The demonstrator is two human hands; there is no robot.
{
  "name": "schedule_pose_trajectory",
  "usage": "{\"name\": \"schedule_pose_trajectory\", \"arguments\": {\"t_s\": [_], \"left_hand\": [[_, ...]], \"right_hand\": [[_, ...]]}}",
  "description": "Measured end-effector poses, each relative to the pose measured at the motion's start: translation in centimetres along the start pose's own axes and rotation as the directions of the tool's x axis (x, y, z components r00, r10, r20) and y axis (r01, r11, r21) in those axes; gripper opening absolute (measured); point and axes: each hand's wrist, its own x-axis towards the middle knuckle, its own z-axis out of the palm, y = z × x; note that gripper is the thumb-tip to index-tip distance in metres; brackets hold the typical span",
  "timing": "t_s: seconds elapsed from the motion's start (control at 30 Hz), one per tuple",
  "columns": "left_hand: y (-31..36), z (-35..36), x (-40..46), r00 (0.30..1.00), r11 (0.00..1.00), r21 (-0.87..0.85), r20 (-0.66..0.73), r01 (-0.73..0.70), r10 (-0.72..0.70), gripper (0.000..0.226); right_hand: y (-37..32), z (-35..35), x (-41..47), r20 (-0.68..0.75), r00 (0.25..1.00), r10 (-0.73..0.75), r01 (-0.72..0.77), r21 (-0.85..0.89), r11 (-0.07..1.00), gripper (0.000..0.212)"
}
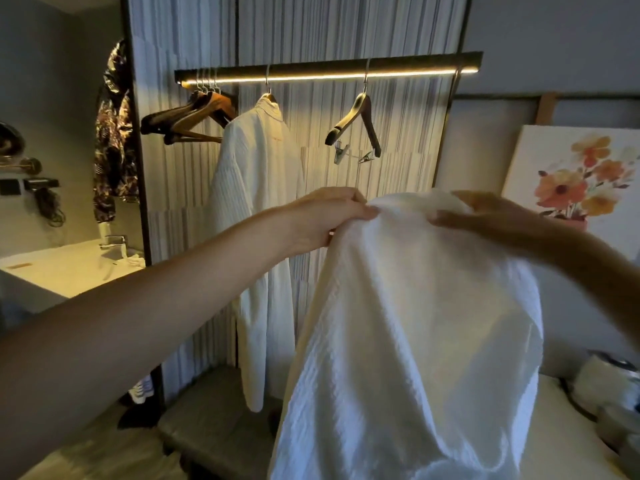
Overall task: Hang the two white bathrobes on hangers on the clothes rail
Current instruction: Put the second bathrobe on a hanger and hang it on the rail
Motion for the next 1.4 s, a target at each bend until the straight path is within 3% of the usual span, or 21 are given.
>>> {"name": "schedule_pose_trajectory", "arguments": {"t_s": [0.07,0.17,0.23,0.3,0.4,0.5,0.6,0.67,0.73,0.8,0.9,1.07,1.17,1.23,1.27,1.3,1.33,1.37,1.4], "left_hand": [[0.9,1.3,0.4,0.998,0.999,-0.008,0.037,-0.042,0.042,0.023],[0.9,0.9,0.3,0.992,1.0,0.017,0.13,0.005,-0.007,0.018],[0.1,-0.2,0.0,0.98,0.979,0.204,0.192,0.014,-0.054,0.02],[0.1,-0.7,-0.2,0.971,0.877,0.477,0.233,-0.065,-0.054,0.024],[1.1,-0.4,-0.6,0.971,0.793,0.589,0.24,-0.158,0.015,0.023],[2.3,-0.1,-1.1,0.941,0.915,0.393,0.336,-0.092,-0.05,0.023],[2.5,-0.7,-1.6,0.9,0.991,0.132,0.426,0.033,-0.087,0.024],[1.8,-0.9,-1.5,0.925,0.992,-0.102,0.378,0.076,-0.032,0.019],[0.4,-0.4,-1.4,0.962,0.969,-0.241,0.273,0.063,0.006,0.017],[-1.4,0.7,-1.8,0.963,0.991,-0.131,0.269,0.036,0.001,0.023],[-4.5,3.2,-3.1,0.907,0.999,0.027,0.419,0.029,-0.038,0.048],[-8.3,5.6,-3.6,0.921,0.991,-0.107,0.388,0.077,-0.029,0.051],[-9.2,6.7,-3.6,0.905,0.949,-0.283,0.425,0.14,-0.007,0.019],[-8.7,7.0,-2.9,0.957,0.969,-0.241,0.291,0.063,0.01,0.01],[-8.0,6.9,-2.3,0.983,0.996,-0.054,0.165,-0.068,0.076,0.011],[-7.2,6.5,-1.6,0.972,0.941,0.245,0.079,-0.234,0.221,0.012],[-6.2,6.0,-0.9,0.904,0.743,0.539,0.088,-0.397,0.419,0.012],[-4.6,5.6,-0.7,0.799,0.476,0.717,0.191,-0.51,0.57,0.012],[-2.6,5.6,-0.7,0.712,0.254,0.791,0.298,-0.557,0.636,0.014]], "right_hand": [[0.3,3.4,0.1,-0.042,0.999,-0.015,0.018,0.075,0.997,0.03],[1.4,4.1,0.5,-0.005,1.0,0.005,-0.005,-0.008,1.0,0.024],[1.7,2.2,0.8,0.131,0.99,0.048,-0.037,-0.088,0.995,0.024],[1.3,1.0,1.3,0.222,0.972,0.072,-0.031,-0.187,0.982,0.029],[0.0,1.7,1.9,0.308,0.951,0.042,0.058,-0.308,0.95,0.025],[-2.3,0.4,1.3,0.35,0.936,0.019,0.117,-0.362,0.925,0.022],[-4.3,-3.7,0.3,0.364,0.93,-0.05,0.137,-0.216,0.967,0.049],[-5.1,-5.4,-0.4,0.482,0.872,-0.091,0.14,-0.066,0.988,0.057],[-5.5,-4.9,-1.2,0.62,0.778,-0.102,0.151,-0.027,0.988,0.038],[-5.1,-3.3,-1.2,0.607,0.791,-0.08,0.176,-0.101,0.979,0.025],[-4.3,-1.7,-0.6,0.507,0.861,-0.049,0.166,-0.19,0.968,0.018],[-3.3,-1.6,-0.6,0.458,0.885,0.078,0.085,-0.324,0.942,0.014],[-2.8,-1.9,-1.2,0.405,0.904,0.137,0.022,-0.363,0.932,0.013],[-2.1,-2.1,-1.7,0.362,0.907,0.213,-0.037,-0.435,0.9,0.018],[-1.6,-2.1,-2.0,0.346,0.895,0.28,-0.073,-0.506,0.859,0.021],[-0.8,-1.8,-2.4,0.325,0.874,0.363,-0.107,-0.598,0.794,0.021],[0.2,-1.4,-2.6,0.302,0.85,0.432,-0.121,-0.686,0.717,0.02],[1.1,-0.9,-2.8,0.278,0.827,0.489,-0.121,-0.761,0.637,0.024],[2.2,-0.6,-2.8,0.238,0.823,0.516,-0.121,-0.814,0.568,0.033]]}}
